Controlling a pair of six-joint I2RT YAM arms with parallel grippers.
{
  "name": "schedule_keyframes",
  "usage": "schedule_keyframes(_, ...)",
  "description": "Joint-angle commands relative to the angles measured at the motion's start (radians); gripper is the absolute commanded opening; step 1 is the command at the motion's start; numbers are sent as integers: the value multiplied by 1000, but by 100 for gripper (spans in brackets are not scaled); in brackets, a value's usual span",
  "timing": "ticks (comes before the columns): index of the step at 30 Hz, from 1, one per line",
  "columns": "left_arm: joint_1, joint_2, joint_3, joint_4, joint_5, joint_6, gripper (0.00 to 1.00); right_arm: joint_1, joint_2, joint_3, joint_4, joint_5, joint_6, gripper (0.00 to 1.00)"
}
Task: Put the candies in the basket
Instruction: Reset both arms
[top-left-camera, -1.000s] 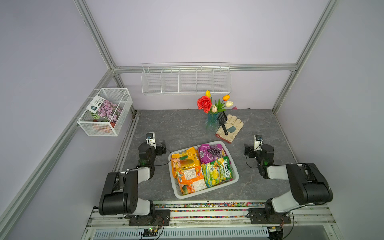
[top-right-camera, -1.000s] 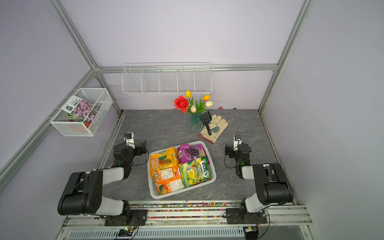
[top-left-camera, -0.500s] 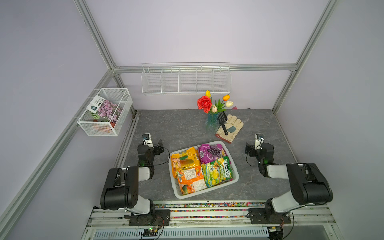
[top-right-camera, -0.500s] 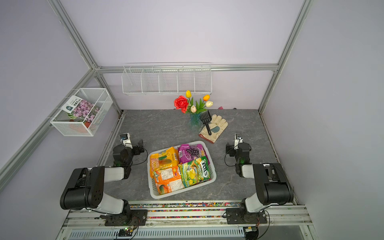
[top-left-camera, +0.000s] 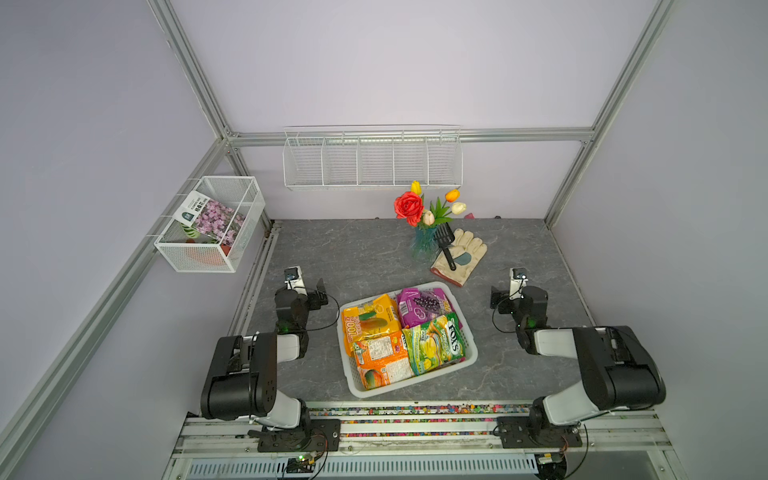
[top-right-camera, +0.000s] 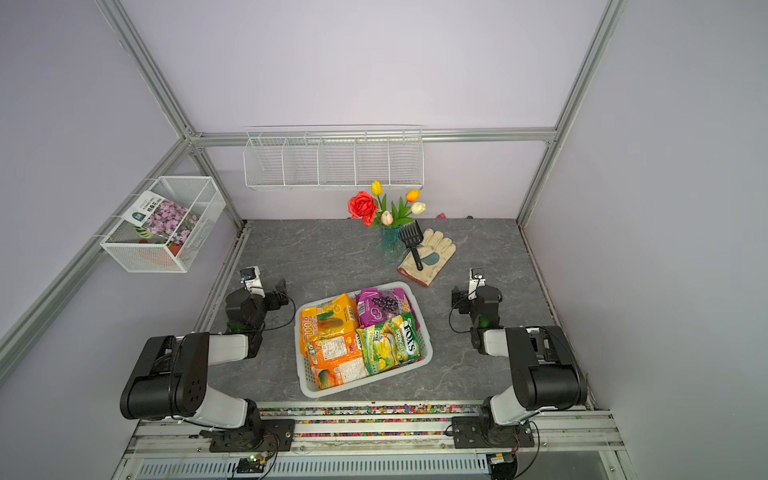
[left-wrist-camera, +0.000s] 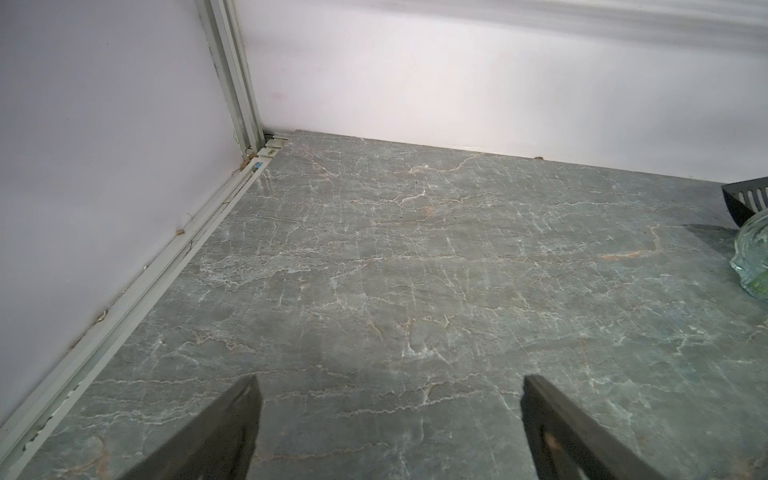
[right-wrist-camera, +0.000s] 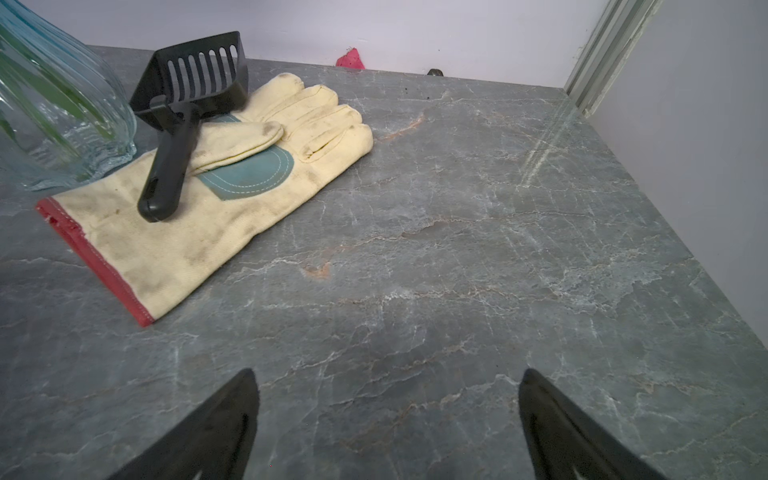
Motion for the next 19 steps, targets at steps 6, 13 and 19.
schedule_keyframes(6, 6, 0, 7, 8, 2, -4, 100, -1, -15, 17, -2, 17, 17, 99)
schedule_keyframes(13, 6, -1, 7, 8, 3, -3, 100, -2, -14, 18, -5, 16, 17, 99)
schedule_keyframes(19, 5, 0, 7, 7, 1, -4, 100, -1, -18, 13, 1, 17, 17, 99)
